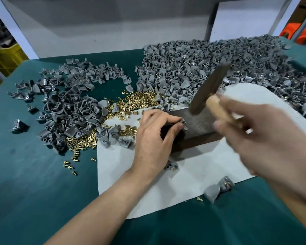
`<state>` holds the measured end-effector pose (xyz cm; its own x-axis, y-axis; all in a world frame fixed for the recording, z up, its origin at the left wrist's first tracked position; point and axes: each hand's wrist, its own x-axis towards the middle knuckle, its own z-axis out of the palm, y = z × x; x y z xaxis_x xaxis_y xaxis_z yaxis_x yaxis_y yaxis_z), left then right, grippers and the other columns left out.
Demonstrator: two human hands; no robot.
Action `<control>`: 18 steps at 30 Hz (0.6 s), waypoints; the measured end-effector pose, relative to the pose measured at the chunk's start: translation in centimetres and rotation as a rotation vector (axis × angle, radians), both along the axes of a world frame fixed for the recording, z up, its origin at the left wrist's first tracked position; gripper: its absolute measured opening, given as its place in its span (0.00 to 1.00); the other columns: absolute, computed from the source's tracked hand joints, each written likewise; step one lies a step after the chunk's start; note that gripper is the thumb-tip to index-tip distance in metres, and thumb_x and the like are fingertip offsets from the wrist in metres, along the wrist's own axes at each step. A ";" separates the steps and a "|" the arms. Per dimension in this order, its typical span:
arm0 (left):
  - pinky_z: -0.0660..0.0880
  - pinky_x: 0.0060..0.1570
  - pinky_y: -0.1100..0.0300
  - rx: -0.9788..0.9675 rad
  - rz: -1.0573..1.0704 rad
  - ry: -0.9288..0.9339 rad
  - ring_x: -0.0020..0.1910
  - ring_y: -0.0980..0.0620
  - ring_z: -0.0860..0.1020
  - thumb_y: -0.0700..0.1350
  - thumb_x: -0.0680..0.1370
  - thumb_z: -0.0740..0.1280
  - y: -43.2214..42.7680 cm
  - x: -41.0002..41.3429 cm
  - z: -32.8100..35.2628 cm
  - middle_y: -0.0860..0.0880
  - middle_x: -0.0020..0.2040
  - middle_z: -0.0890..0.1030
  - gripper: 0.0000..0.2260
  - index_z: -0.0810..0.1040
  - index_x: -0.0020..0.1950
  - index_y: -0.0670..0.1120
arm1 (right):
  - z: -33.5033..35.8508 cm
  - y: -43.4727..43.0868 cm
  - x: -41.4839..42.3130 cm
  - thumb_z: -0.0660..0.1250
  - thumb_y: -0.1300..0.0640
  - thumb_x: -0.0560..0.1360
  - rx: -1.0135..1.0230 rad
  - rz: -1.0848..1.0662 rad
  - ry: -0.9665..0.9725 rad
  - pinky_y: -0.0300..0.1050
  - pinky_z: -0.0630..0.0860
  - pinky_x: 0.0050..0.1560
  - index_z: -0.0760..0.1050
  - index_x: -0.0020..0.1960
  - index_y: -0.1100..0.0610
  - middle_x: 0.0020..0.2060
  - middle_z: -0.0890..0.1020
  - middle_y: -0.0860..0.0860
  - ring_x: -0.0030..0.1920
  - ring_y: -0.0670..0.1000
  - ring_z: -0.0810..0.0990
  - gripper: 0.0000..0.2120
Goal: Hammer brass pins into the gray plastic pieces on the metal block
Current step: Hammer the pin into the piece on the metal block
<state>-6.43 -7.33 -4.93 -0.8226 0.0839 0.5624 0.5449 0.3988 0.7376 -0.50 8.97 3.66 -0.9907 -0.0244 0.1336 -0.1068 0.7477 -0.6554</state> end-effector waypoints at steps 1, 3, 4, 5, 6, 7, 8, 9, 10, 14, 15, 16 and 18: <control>0.71 0.51 0.62 0.005 0.002 0.007 0.50 0.55 0.72 0.42 0.74 0.71 -0.1 0.0 -0.1 0.60 0.42 0.76 0.03 0.82 0.46 0.44 | -0.3 -0.2 0.0 0.64 0.54 0.76 0.039 0.019 -0.048 0.31 0.70 0.28 0.73 0.64 0.40 0.30 0.76 0.40 0.25 0.39 0.74 0.18; 0.70 0.50 0.65 -0.001 0.003 0.043 0.49 0.54 0.72 0.42 0.74 0.71 -0.2 -0.1 -0.2 0.54 0.42 0.78 0.04 0.82 0.45 0.42 | -0.3 -0.1 0.1 0.64 0.52 0.75 0.031 0.006 -0.060 0.31 0.68 0.25 0.73 0.65 0.41 0.26 0.73 0.44 0.23 0.40 0.73 0.18; 0.70 0.49 0.64 -0.013 0.004 0.061 0.48 0.53 0.72 0.43 0.74 0.71 -0.2 -0.1 -0.2 0.52 0.42 0.79 0.04 0.82 0.45 0.42 | 0.0 0.2 0.1 0.63 0.51 0.74 -0.006 -0.015 -0.020 0.32 0.65 0.21 0.74 0.62 0.40 0.23 0.71 0.46 0.20 0.43 0.71 0.17; 0.70 0.49 0.63 -0.027 0.005 0.069 0.48 0.53 0.73 0.43 0.74 0.71 -0.2 -0.1 -0.1 0.52 0.42 0.79 0.05 0.82 0.45 0.42 | 0.3 0.6 0.0 0.62 0.49 0.72 -0.064 -0.037 0.017 0.36 0.65 0.18 0.74 0.60 0.36 0.22 0.71 0.48 0.17 0.46 0.68 0.17; 0.71 0.50 0.62 -0.035 0.004 0.065 0.48 0.52 0.73 0.43 0.74 0.71 -0.2 -0.1 -0.1 0.52 0.42 0.79 0.05 0.82 0.46 0.42 | 0.5 1.0 0.0 0.62 0.48 0.71 -0.128 -0.053 0.039 0.33 0.63 0.18 0.73 0.57 0.31 0.21 0.71 0.49 0.15 0.48 0.65 0.18; 0.71 0.50 0.60 -0.035 0.002 0.049 0.49 0.53 0.73 0.43 0.74 0.71 -0.2 0.0 -0.1 0.53 0.43 0.79 0.05 0.82 0.46 0.43 | 0.6 1.4 0.1 0.62 0.48 0.71 -0.185 -0.058 0.045 0.32 0.65 0.20 0.72 0.54 0.26 0.20 0.70 0.50 0.14 0.49 0.64 0.18; 0.72 0.51 0.58 -0.027 -0.002 0.022 0.50 0.54 0.73 0.43 0.74 0.71 -0.1 0.0 -0.1 0.55 0.43 0.79 0.05 0.82 0.47 0.44 | 0.6 1.7 0.3 0.63 0.50 0.73 -0.223 -0.057 0.044 0.32 0.67 0.22 0.71 0.51 0.24 0.20 0.70 0.50 0.14 0.51 0.64 0.19; 0.72 0.52 0.57 -0.007 -0.008 -0.014 0.50 0.55 0.73 0.44 0.74 0.71 -0.1 0.1 -0.1 0.58 0.43 0.78 0.04 0.82 0.48 0.46 | 0.5 1.9 0.4 0.64 0.52 0.74 -0.240 -0.049 0.034 0.32 0.67 0.23 0.71 0.50 0.23 0.20 0.69 0.50 0.13 0.51 0.63 0.20; 0.73 0.53 0.55 0.020 -0.018 -0.056 0.51 0.57 0.73 0.44 0.74 0.71 -0.1 0.2 -0.1 0.60 0.44 0.78 0.04 0.82 0.48 0.47 | 0.4 2.1 0.6 0.64 0.53 0.75 -0.247 -0.047 0.018 0.31 0.66 0.23 0.71 0.50 0.23 0.20 0.69 0.50 0.13 0.51 0.63 0.21; 0.73 0.59 0.45 0.092 -0.114 -0.163 0.56 0.60 0.76 0.48 0.73 0.70 -0.2 0.5 -0.2 0.60 0.50 0.81 0.04 0.80 0.47 0.50 | -0.2 2.2 1.3 0.63 0.49 0.72 -0.283 -0.069 -0.076 0.29 0.63 0.20 0.71 0.54 0.24 0.21 0.70 0.51 0.13 0.53 0.67 0.20; 0.70 0.63 0.43 0.076 -0.151 -0.164 0.58 0.63 0.75 0.48 0.72 0.70 -0.2 0.6 -0.2 0.61 0.53 0.81 0.04 0.79 0.45 0.51 | -0.4 2.2 1.3 0.63 0.48 0.71 -0.298 -0.077 -0.089 0.29 0.64 0.21 0.71 0.55 0.25 0.21 0.69 0.51 0.13 0.53 0.67 0.19; 0.67 0.67 0.43 0.035 -0.171 -0.141 0.58 0.65 0.75 0.48 0.72 0.70 -0.1 0.6 -0.2 0.62 0.54 0.81 0.04 0.78 0.44 0.51 | -0.5 2.3 1.4 0.63 0.47 0.70 -0.310 -0.082 -0.097 0.29 0.64 0.21 0.71 0.57 0.27 0.21 0.69 0.51 0.14 0.53 0.67 0.19; 0.60 0.72 0.46 -0.048 -0.172 -0.070 0.58 0.65 0.76 0.47 0.71 0.70 -0.1 0.7 -0.2 0.62 0.55 0.80 0.05 0.75 0.43 0.53 | -0.7 2.2 1.4 0.62 0.47 0.69 -0.329 -0.087 -0.111 0.30 0.65 0.21 0.72 0.58 0.29 0.21 0.69 0.50 0.14 0.52 0.66 0.20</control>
<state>-5.76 -7.40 -5.08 -0.8310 0.2519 0.4960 0.5559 0.3403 0.7584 0.93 11.22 2.93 -0.9961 0.0875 0.0116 0.0336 0.4981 -0.8664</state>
